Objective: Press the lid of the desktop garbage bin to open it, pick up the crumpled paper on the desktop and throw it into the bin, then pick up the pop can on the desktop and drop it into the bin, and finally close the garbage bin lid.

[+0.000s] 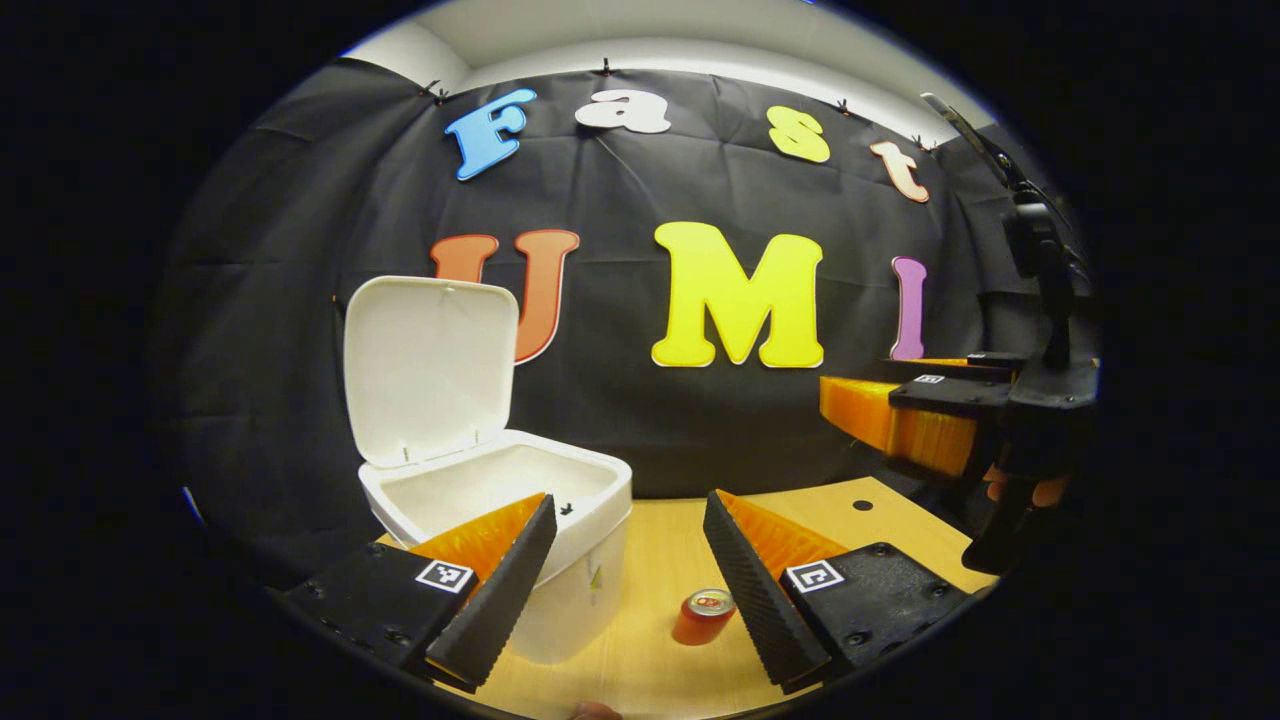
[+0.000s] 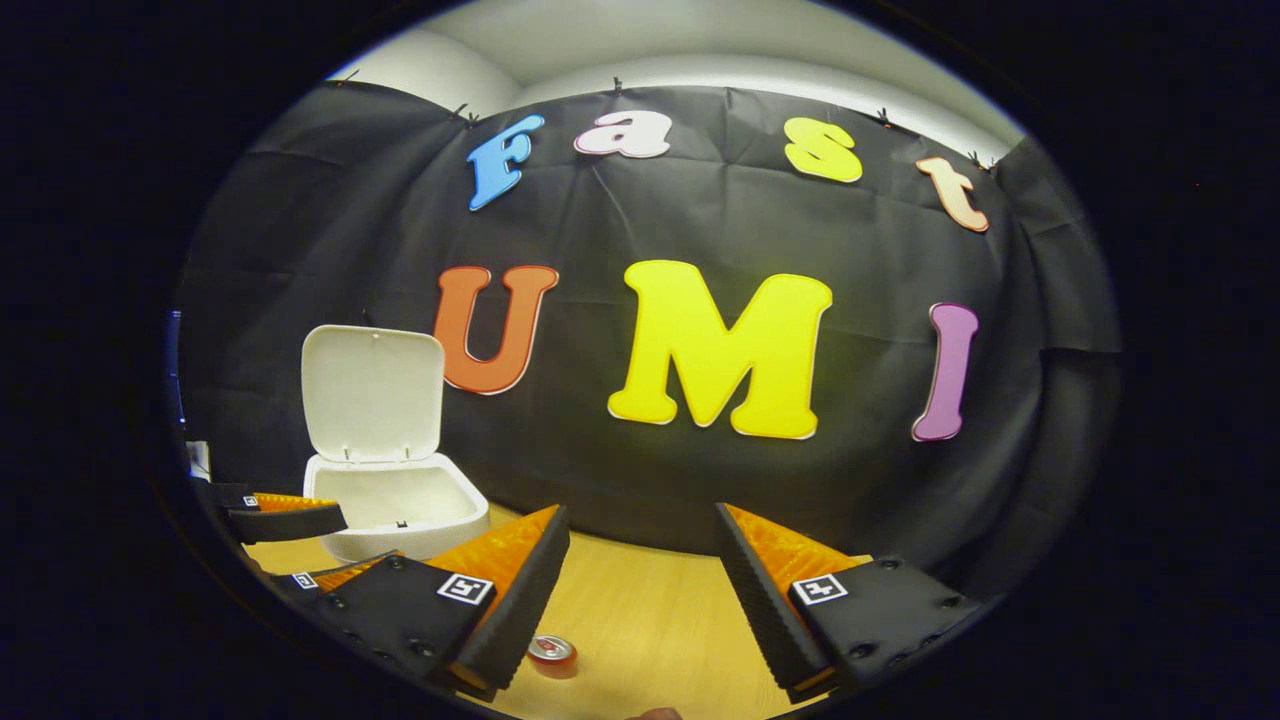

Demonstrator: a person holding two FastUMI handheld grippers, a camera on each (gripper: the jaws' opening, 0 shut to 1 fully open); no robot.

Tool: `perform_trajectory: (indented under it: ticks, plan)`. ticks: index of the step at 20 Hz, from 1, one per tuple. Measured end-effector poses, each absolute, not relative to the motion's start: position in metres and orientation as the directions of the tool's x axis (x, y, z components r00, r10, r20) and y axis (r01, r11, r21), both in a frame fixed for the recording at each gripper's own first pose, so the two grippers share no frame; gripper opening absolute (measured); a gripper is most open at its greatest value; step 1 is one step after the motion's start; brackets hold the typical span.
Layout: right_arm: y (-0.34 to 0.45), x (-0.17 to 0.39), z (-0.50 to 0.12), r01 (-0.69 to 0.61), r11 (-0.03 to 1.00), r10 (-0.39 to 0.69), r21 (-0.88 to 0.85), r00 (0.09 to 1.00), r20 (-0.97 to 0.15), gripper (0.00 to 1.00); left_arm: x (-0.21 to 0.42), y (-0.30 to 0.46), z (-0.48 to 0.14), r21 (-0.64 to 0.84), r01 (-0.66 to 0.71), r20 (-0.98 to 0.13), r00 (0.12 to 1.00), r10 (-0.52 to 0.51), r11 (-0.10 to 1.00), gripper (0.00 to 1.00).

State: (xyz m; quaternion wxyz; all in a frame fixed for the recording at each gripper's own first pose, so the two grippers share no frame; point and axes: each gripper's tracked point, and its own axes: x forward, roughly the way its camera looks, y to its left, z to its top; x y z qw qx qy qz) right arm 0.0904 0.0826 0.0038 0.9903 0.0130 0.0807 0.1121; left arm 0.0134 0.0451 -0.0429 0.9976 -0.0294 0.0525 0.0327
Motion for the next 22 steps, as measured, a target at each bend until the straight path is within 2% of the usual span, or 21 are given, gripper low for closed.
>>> perform_trajectory:
  ticks: [5,11,22]
  plan:
    - [0.039,0.073,0.005,-0.117,0.992,0.122,0.045,0.981,-0.147,0.93,0.034,0.014,-0.088,-0.024,0.019,-0.166,0.986,-0.023,1.0,0.98]
    - [0.003,0.052,-0.005,-0.018,0.999,0.024,0.03,0.982,-0.189,0.94,0.058,-0.019,-0.154,-0.003,0.106,-0.246,0.964,-0.103,0.994,0.98]
    - [-0.027,0.026,-0.025,0.078,0.997,-0.073,0.006,0.959,-0.275,0.94,0.094,-0.02,-0.24,-0.069,0.091,-0.398,0.911,-0.111,0.993,0.98]
